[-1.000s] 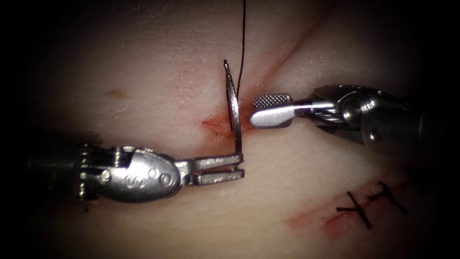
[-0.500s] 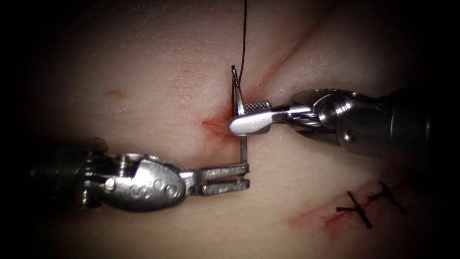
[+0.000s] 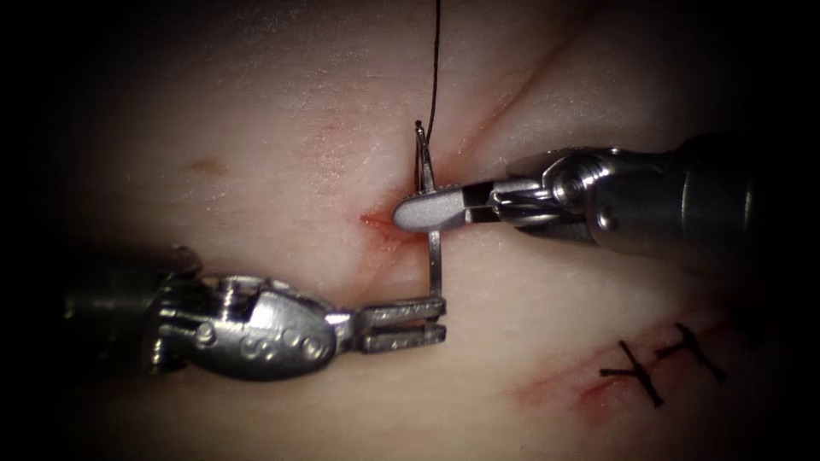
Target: Wound Closure
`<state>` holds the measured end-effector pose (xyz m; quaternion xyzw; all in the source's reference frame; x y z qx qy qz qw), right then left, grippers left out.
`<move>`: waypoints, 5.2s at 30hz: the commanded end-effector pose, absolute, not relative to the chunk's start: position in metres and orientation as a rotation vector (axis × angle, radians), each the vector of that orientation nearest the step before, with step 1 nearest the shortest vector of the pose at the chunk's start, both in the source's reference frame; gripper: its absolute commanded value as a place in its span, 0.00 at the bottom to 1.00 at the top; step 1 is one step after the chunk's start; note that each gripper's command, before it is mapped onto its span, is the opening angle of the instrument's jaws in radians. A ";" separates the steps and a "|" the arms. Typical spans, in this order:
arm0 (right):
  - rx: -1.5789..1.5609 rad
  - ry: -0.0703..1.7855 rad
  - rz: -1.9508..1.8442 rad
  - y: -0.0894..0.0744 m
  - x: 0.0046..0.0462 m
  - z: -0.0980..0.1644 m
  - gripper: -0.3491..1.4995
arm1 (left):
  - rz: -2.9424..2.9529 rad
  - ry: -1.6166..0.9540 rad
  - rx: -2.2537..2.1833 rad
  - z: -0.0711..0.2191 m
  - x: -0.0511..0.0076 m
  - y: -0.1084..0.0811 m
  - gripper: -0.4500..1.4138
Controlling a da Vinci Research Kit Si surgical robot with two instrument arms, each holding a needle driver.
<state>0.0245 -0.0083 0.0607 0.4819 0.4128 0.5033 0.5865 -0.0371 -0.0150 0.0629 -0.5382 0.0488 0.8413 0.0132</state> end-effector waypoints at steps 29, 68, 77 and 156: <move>0.639 1.311 0.859 -0.007 0.0233 0.063 0.00 | 2.463 -0.472 -1.450 0.071 -0.0329 -0.011 0.00; 0.246 1.411 0.520 -0.005 0.0230 0.065 0.00 | 2.787 -0.665 -0.895 0.084 -0.0351 -0.008 0.00; 0.073 1.429 0.371 -0.005 0.0246 0.066 0.00 | 2.847 -0.746 -0.747 0.084 -0.0353 -0.009 0.00; 0.055 1.401 0.369 -0.008 0.0277 0.070 0.00 | 2.750 -0.548 -0.959 0.075 -0.0352 -0.016 0.17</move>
